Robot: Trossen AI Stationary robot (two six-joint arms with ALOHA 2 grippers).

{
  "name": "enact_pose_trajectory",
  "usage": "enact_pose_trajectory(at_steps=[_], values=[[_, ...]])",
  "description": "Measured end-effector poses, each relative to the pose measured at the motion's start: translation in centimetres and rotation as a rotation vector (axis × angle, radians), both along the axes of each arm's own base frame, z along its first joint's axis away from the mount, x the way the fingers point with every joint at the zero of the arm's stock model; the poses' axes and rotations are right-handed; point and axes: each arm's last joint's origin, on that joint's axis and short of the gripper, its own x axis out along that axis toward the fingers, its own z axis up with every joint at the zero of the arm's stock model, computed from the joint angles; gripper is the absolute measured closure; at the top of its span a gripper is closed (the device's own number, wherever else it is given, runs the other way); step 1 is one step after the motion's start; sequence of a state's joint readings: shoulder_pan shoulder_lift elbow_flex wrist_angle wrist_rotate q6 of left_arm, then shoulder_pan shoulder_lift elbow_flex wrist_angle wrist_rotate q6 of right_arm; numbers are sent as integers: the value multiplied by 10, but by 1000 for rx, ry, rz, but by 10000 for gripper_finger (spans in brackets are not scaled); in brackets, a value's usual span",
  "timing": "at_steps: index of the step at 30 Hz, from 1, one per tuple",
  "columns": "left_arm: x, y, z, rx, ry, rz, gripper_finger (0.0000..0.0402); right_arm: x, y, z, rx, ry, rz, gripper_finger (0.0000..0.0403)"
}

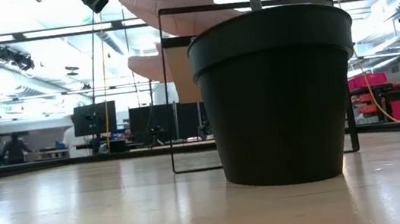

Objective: Pick and place slides into the shelf
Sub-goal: Put the pink slide on the shelf

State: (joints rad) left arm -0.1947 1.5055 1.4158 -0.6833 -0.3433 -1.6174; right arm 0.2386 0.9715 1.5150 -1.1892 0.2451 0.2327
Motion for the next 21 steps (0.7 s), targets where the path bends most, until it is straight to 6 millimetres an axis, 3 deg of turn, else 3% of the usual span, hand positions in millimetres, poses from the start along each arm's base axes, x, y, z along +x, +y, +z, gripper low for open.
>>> enact_pose_trajectory(at_steps=[8,21], values=[[7,-2,7,-81,-115,39,367,0,0,0,9,-1,-6,326],[7,-7,1,-56,-63,9,359,0,0,0,21,-1,-16,326]])
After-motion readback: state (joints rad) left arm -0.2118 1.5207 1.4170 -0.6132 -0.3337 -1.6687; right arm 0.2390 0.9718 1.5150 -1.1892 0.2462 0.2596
